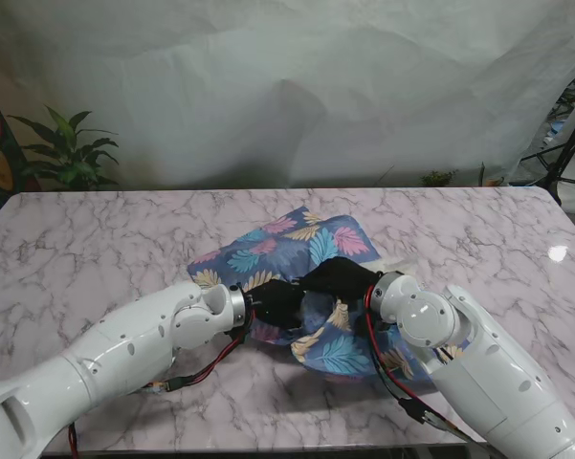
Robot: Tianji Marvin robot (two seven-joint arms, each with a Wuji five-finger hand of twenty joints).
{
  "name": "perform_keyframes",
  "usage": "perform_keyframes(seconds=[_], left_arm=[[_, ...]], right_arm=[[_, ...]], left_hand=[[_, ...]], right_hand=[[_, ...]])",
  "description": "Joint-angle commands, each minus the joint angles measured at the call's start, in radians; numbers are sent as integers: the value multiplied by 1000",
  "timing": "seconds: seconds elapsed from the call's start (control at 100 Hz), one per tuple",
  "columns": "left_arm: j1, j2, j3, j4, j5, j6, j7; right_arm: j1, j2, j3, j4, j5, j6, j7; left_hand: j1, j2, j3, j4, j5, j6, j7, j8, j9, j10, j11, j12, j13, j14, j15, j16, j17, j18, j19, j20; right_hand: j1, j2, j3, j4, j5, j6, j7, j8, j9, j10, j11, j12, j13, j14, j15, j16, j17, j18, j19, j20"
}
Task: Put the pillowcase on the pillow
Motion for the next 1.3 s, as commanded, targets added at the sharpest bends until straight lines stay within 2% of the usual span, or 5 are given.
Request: perform_keyframes(seconds=[0.0,0.17,0.32,0.71,1.29], left_arm=[[33,16,-15,-10,15,-35,-11],[63,43,-96,-49,7,-83,-52],[94,41,-163,-57,-29,-74,-56],[107,-84,-163,99,-26,-39,313],[-35,-236,86,449,-70,-349,316]], right_arm=[[-1,13,11,46,-7,27,19],[-20,24,36,60,-22,47,56],[-47,32,59,53,-37,53,78],[-79,41,81,23,-46,22,100],[-114,32,114,-73,-36,15,59]], left_hand=[[72,-160,273,5,-106,-152,-81,-50,-46,-101,-77,81,-171,7,-203,-16,-145,-59,-192,-26],[-102,5,248,113,-272,-127,-206,-78,-545,-30,-541,-491,-673,95,-791,-360,-407,-51,-658,-71],[-134,15,214,128,-321,-79,-307,-92,-634,15,-804,-450,-818,113,-851,-391,-446,-57,-791,-72],[148,-34,102,79,-335,-111,-458,-19,-509,-67,-389,-488,-483,106,-728,-395,-292,-51,-538,-98],[440,-176,469,-49,30,-229,17,-3,-242,-210,-394,-583,-388,8,-741,-448,-308,-84,-497,-242]], right_hand=[[1,-29,7,-30,-29,-74,3,-12,58,-7,36,14,-7,-88,118,14,39,-430,288,29],[-1,-33,14,-31,-23,-72,5,-14,57,-11,47,17,-7,-94,121,18,40,-433,288,39],[-3,-36,20,-32,-18,-70,6,-16,57,-14,54,20,-7,-97,124,21,41,-435,288,46],[-11,-34,23,-32,-14,-79,5,-17,56,-21,59,20,-7,-99,123,24,41,-435,288,50],[-9,-32,20,-30,-12,-83,4,-15,56,-24,62,20,-7,-99,123,26,41,-435,288,50]])
